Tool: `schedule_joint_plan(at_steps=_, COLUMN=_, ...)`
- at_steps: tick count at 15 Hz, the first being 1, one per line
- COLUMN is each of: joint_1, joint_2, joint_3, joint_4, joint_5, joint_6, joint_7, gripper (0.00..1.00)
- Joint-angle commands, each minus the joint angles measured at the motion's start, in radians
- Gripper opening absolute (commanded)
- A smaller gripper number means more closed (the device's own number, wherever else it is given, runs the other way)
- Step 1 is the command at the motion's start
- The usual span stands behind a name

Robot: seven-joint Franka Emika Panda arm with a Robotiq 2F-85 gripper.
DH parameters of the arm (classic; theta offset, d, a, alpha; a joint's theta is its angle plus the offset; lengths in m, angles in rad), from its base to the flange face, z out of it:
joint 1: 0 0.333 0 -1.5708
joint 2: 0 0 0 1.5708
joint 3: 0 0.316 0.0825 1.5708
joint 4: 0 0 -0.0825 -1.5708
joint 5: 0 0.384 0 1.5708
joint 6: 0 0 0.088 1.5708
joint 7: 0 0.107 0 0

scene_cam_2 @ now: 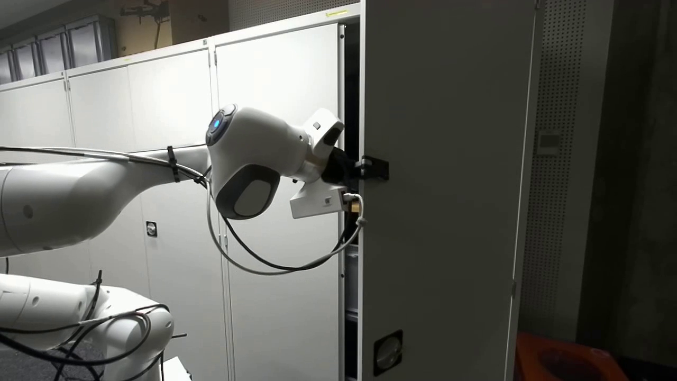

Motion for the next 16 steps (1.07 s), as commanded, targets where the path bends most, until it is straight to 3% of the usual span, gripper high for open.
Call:
schedule_joint_plan(at_steps=1, joint_1=0.020, joint_2=-0.001, joint_3=0.044, joint_4=-0.006, joint_5=0.046, joint_6=-0.027, joint_7=-0.033, gripper=1.00)
schedule_joint_plan(at_steps=16, joint_1=0.026, joint_2=-0.006, joint_3=0.125, joint_4=-0.030, joint_5=0.081, joint_6=-0.079, joint_7=-0.045, gripper=1.00)
